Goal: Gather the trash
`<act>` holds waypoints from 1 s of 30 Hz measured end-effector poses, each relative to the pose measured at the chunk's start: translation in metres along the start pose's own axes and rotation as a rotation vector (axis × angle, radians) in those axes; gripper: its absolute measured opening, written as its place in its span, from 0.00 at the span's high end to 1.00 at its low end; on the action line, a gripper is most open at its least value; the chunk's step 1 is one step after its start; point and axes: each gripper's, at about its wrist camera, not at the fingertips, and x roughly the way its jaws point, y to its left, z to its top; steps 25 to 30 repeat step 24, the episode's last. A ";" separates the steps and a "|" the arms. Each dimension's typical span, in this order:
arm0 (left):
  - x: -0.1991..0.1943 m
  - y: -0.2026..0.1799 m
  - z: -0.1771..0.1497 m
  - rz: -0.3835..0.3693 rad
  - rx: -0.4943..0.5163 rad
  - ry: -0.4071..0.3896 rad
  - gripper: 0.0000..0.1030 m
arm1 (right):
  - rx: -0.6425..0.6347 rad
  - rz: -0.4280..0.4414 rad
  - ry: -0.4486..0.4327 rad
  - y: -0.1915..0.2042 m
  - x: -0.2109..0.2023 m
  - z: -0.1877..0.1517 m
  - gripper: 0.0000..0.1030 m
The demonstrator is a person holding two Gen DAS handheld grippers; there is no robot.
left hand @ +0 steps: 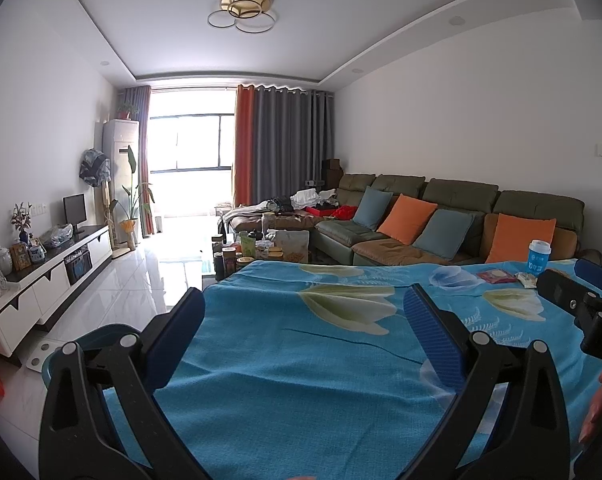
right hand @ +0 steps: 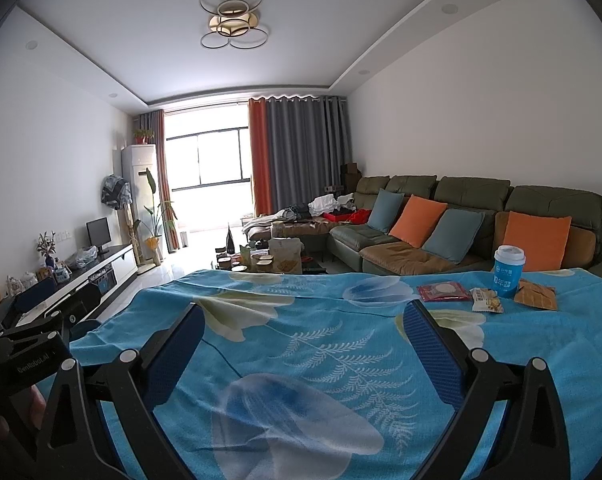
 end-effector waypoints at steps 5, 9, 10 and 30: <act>0.000 0.000 0.001 -0.001 0.002 -0.003 0.05 | 0.002 -0.002 0.000 -0.001 0.000 -0.001 0.07; 0.001 0.000 0.001 -0.001 0.003 -0.006 0.05 | 0.000 -0.003 0.003 -0.001 0.000 -0.002 0.07; 0.000 0.000 0.001 -0.003 0.001 -0.007 0.05 | 0.002 -0.002 0.002 -0.001 0.000 -0.001 0.07; 0.076 0.004 -0.002 -0.053 0.038 0.339 0.05 | 0.034 -0.067 0.120 -0.036 0.017 0.000 0.07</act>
